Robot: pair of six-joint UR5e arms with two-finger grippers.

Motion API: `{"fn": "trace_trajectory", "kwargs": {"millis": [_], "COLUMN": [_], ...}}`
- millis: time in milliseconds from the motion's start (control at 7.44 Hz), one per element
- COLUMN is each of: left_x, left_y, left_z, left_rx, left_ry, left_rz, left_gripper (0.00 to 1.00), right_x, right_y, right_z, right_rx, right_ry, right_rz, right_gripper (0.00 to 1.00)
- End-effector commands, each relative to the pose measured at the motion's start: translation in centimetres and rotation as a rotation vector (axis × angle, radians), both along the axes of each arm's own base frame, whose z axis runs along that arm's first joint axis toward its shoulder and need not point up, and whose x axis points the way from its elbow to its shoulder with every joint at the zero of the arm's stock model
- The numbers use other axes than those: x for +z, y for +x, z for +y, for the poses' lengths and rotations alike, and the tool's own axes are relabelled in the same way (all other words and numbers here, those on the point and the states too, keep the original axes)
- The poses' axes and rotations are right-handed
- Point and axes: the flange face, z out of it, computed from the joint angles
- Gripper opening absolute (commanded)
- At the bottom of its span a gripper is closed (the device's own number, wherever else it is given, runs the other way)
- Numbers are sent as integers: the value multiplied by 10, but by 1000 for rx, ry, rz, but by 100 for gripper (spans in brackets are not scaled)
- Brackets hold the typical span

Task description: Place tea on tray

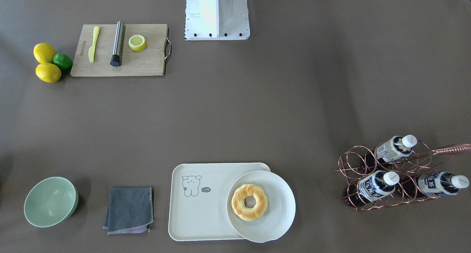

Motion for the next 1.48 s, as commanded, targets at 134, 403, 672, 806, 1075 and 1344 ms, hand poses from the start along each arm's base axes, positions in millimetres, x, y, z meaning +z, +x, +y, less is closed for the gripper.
{"fn": "trace_trajectory", "kwargs": {"millis": [134, 403, 672, 806, 1075, 1344], "left_x": [-1, -5, -10, -18, -23, -45], "left_y": [0, 0, -2, -3, -4, -2], "left_z": [0, -4, -5, -14, -10, -17], "left_rx": [-6, -6, -12, -12, -9, -6], "left_ry": [-4, 3, 17, 82, 131, 205], "left_rz": [4, 2, 3, -1, 6, 41], "left_gripper": [99, 99, 99, 99, 99, 99], "right_x": [1, 0, -3, -7, -15, -43], "right_y": [0, 0, -1, -4, -7, -2], "right_z": [0, 0, -1, -2, -4, -10], "right_rx": [0, 1, 3, 7, 15, 19], "right_ry": [-2, -1, 2, 5, 14, 76], "right_rz": [0, -3, -10, -53, -114, -110], "right_gripper": [100, 100, 100, 100, 100, 100]}}
